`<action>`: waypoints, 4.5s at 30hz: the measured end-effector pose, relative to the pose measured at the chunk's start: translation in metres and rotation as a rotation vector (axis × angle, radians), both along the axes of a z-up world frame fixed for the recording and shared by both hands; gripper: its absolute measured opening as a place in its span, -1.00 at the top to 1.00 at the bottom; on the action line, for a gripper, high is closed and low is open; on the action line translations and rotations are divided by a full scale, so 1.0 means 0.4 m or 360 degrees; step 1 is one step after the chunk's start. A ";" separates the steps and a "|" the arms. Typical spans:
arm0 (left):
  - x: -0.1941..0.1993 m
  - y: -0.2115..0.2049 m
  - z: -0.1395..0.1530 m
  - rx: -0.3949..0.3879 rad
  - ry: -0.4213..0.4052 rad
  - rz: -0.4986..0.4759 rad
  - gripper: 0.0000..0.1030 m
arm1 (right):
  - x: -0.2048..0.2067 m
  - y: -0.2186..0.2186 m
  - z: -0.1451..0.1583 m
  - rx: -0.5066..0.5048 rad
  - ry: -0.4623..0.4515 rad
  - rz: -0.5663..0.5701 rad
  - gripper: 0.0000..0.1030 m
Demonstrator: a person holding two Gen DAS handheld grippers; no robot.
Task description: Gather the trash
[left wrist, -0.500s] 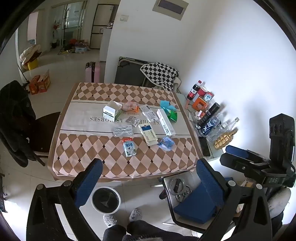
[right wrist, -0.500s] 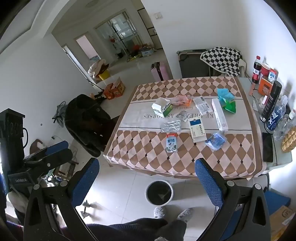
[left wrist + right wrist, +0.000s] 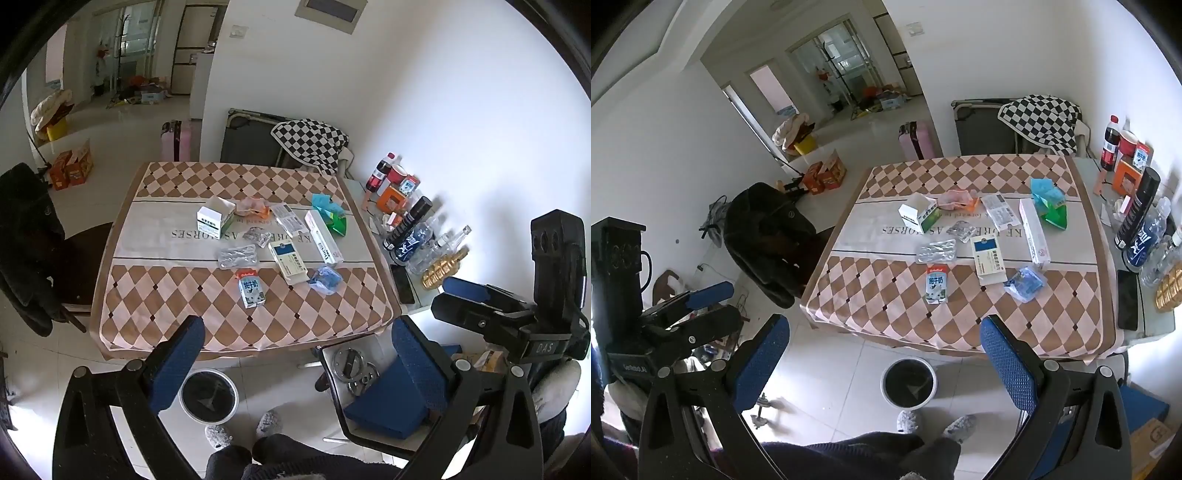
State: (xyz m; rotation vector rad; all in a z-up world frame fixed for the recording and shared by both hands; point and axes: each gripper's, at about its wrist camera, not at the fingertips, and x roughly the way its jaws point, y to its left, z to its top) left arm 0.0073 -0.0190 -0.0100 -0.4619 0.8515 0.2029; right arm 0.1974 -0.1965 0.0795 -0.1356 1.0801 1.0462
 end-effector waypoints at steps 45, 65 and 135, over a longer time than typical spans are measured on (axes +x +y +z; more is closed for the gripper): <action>-0.003 0.012 0.014 -0.0023 -0.0002 -0.0025 -1.00 | -0.005 0.018 0.000 -0.0009 0.0005 0.0013 -1.00; -0.003 0.011 0.011 -0.0030 -0.0006 -0.0029 -1.00 | -0.006 0.014 0.001 -0.0008 0.0011 0.0015 -1.00; 0.963 0.075 -0.891 -0.0116 0.1221 0.0388 -0.36 | 0.984 0.172 -1.095 -0.1032 0.0320 -0.0396 0.25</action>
